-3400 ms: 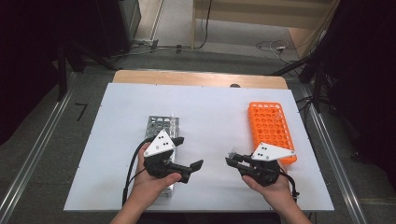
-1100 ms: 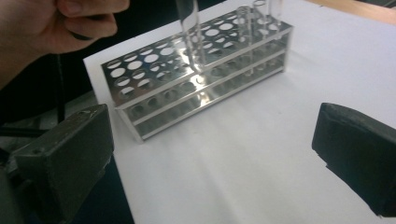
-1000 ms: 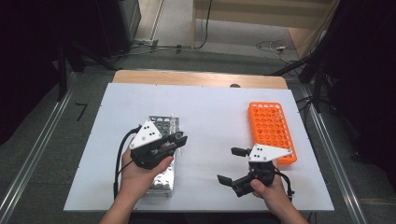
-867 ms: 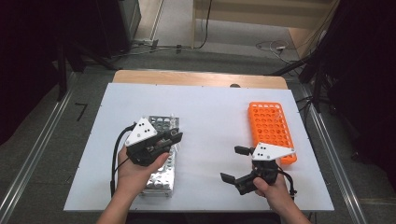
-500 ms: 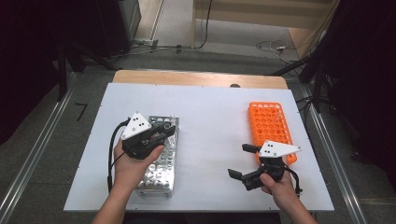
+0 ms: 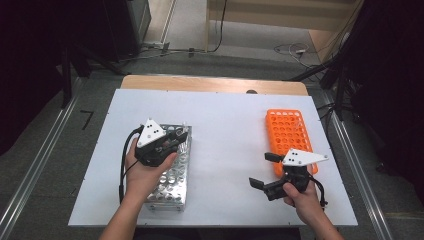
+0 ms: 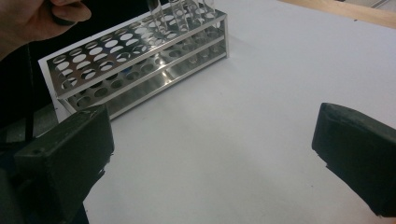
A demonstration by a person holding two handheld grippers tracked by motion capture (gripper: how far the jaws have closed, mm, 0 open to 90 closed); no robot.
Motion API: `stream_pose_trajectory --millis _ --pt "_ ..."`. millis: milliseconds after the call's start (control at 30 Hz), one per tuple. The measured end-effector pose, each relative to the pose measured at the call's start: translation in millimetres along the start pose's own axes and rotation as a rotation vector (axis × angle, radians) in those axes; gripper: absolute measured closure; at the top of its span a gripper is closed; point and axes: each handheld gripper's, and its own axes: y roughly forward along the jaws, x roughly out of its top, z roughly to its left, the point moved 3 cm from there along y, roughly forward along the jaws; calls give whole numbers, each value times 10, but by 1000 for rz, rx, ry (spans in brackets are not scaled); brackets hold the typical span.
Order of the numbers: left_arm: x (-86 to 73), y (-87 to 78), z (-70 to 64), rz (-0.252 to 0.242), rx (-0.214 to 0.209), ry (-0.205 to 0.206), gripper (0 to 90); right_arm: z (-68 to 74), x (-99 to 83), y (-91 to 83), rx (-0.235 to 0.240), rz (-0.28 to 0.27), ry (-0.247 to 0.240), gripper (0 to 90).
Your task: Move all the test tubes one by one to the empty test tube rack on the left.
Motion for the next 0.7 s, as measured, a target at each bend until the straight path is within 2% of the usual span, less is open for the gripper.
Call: stream_pose_trajectory --millis 333,700 --pt "-60 62 22 5 13 -5 759 -8 1 -4 -5 -3 2 0" --pt "-149 142 -13 48 28 15 758 -19 -1 -22 -11 -6 0 0"
